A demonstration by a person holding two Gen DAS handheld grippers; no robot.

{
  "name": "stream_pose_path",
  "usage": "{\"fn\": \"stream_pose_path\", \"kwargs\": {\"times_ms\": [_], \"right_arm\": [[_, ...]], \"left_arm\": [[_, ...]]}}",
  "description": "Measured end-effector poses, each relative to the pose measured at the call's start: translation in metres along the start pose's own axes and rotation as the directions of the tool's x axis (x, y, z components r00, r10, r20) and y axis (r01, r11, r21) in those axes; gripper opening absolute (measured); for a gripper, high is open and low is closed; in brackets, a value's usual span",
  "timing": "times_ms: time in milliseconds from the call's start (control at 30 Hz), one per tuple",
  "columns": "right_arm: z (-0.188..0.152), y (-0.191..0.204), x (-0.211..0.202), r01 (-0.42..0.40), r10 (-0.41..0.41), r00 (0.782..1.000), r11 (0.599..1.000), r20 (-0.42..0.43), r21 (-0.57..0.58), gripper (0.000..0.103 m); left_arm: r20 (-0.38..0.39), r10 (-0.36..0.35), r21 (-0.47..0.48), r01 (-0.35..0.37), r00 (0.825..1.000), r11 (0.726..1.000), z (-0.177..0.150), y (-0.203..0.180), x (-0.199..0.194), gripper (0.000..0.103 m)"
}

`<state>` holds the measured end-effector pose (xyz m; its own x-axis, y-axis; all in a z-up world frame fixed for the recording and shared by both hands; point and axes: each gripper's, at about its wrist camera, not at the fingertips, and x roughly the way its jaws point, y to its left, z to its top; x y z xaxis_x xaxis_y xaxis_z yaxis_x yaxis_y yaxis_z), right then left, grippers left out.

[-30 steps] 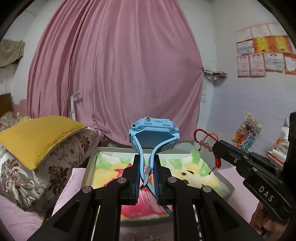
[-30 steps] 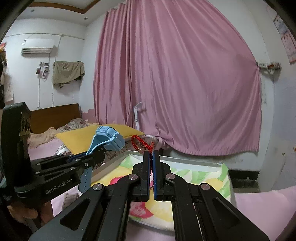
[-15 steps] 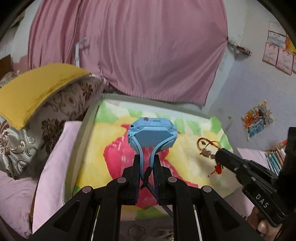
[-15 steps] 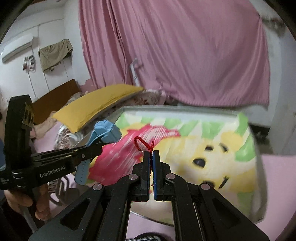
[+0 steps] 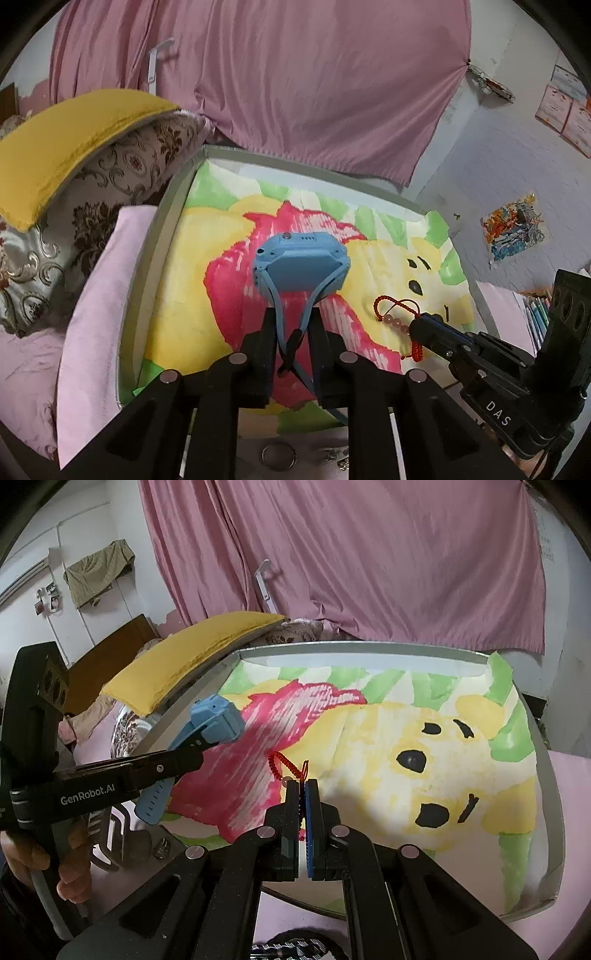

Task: Organize jewelry
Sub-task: 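Carry the smartwatch with the left tool while the right tool carries the bracelet over the tray, then open the left tool dropping the watch while the right tool releases the bracelet into the tray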

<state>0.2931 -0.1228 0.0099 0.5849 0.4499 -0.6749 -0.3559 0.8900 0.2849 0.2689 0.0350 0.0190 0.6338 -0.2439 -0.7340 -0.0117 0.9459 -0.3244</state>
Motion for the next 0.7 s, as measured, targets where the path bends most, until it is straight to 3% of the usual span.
{"fn": "stream_pose_path", "kwargs": {"times_ms": [300, 400, 433, 500, 567, 700], "right_arm": [[-0.001, 0.004, -0.008, 0.05, -0.049, 0.998, 0.998, 0.032, -0.028, 0.004], [-0.001, 0.003, -0.016, 0.079, -0.077, 0.995, 0.996, 0.062, -0.032, 0.004], [-0.002, 0.003, -0.019, 0.083, -0.081, 0.994, 0.996, 0.071, -0.032, 0.005], [-0.002, 0.003, -0.026, 0.107, -0.103, 0.99, 0.993, 0.099, -0.04, 0.011], [-0.003, 0.005, -0.035, 0.138, -0.13, 0.981, 0.989, 0.143, -0.052, 0.034], [-0.007, 0.01, -0.055, 0.191, -0.168, 0.958, 0.978, 0.232, -0.08, 0.047]], "left_arm": [[0.003, -0.016, -0.003, 0.016, 1.0, 1.0, -0.002, 0.0, -0.001, 0.03], [0.04, -0.025, 0.004, 0.025, 0.999, 1.0, -0.003, -0.002, -0.009, 0.045], [0.059, -0.029, 0.008, 0.029, 0.998, 1.0, -0.003, -0.003, -0.013, 0.055], [0.106, -0.028, 0.016, 0.027, 0.994, 1.0, -0.003, -0.005, -0.022, 0.062], [0.155, -0.024, 0.036, 0.019, 0.988, 0.999, -0.003, -0.009, -0.032, 0.064], [0.246, -0.004, 0.047, -0.008, 0.969, 0.999, -0.009, -0.012, -0.049, 0.08]]}}
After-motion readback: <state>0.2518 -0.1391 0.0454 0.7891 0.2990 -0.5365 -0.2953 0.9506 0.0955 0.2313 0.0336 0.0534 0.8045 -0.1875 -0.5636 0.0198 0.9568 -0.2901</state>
